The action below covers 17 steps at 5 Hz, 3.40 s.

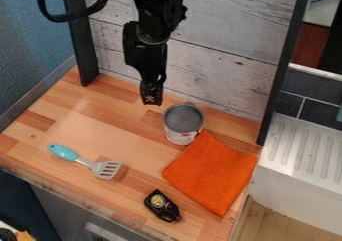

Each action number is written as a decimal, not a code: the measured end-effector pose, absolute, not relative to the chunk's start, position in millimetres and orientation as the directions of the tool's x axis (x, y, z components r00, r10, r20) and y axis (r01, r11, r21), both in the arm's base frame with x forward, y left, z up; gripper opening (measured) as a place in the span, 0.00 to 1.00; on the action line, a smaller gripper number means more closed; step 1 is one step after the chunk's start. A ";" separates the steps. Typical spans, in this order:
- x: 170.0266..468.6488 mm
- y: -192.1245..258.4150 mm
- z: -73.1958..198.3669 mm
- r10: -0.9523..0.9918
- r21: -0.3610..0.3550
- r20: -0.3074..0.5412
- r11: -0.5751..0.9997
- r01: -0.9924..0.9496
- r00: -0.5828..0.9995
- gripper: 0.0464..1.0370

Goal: Moved the thing in the upper left side of the table

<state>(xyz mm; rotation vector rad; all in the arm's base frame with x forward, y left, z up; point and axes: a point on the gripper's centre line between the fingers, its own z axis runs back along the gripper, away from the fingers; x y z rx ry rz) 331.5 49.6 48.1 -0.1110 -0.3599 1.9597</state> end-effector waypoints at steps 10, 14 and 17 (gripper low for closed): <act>226.1 -17.8 -24.9 0.999 -0.015 0.016 0.041 -0.999 0.041 0.96; 232.4 -14.8 -57.2 0.998 -0.014 0.050 0.040 -0.999 0.039 0.65; 228.6 -7.7 -28.2 0.995 -0.020 0.103 0.005 -1.000 0.003 0.49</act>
